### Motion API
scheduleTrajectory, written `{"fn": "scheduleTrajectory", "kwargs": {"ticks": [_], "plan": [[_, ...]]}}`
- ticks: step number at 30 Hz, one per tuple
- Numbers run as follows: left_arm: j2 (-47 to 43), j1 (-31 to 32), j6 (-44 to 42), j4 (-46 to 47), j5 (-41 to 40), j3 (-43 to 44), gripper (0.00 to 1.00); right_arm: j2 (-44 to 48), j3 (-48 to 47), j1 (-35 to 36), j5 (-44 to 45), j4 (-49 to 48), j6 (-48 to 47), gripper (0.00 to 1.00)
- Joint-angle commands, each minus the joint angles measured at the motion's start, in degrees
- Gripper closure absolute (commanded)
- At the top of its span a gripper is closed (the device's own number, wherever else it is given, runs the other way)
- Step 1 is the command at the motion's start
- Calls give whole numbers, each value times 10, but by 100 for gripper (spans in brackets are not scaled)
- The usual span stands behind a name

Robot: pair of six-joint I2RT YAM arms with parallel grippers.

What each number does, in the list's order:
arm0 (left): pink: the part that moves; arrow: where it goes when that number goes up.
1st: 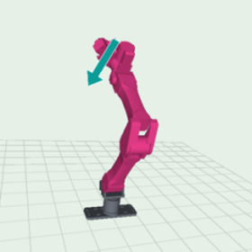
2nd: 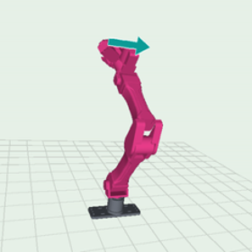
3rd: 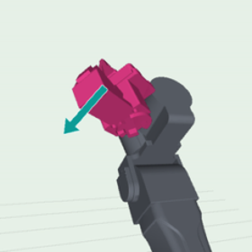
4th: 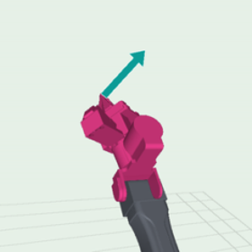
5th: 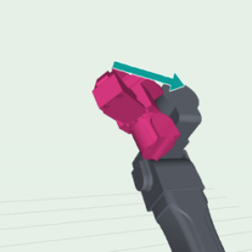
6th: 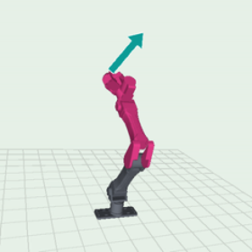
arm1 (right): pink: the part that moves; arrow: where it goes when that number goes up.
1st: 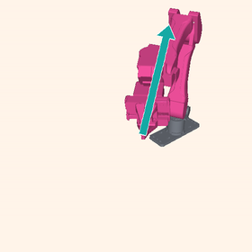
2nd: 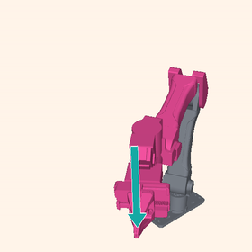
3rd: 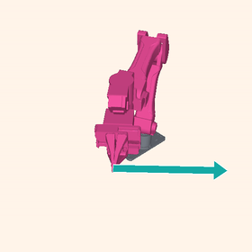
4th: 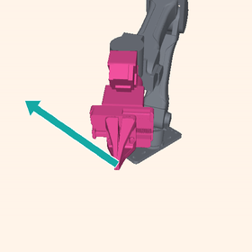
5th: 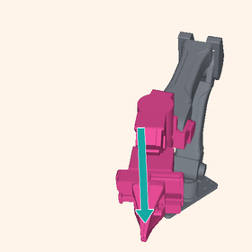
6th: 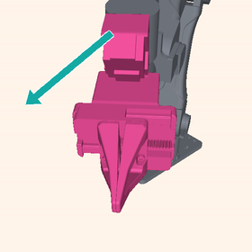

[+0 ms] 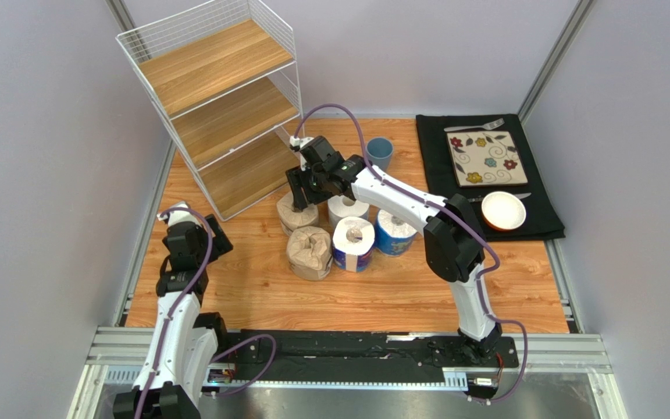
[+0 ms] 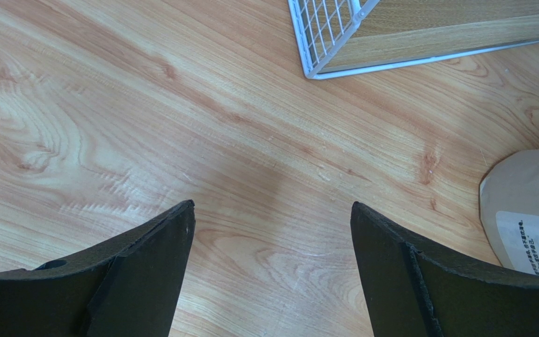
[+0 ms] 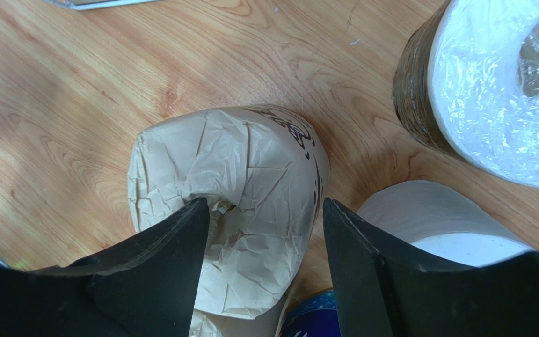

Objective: Place and organize the paper towels onto the shelf

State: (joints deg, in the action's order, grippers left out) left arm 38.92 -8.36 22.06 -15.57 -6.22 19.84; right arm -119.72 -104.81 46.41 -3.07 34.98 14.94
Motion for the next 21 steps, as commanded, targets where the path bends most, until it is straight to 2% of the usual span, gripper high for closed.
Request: {"fn": "scheduleTrajectory", "kwargs": {"ticks": [1,13,19,21], "plan": [[1,-4,6,2,3,-1,10,-14,-2,-2,3,-2,-8,38],[2,-4,8,4,4,-1,10,-32,-1,-2,3,0,-4,44],[2,-4,8,3,4,-1,10,-37,-4,-2,-1,1,-4,55],[1,-4,7,3,5,-1,10,-38,-6,-1,-2,3,-4,62]]}}
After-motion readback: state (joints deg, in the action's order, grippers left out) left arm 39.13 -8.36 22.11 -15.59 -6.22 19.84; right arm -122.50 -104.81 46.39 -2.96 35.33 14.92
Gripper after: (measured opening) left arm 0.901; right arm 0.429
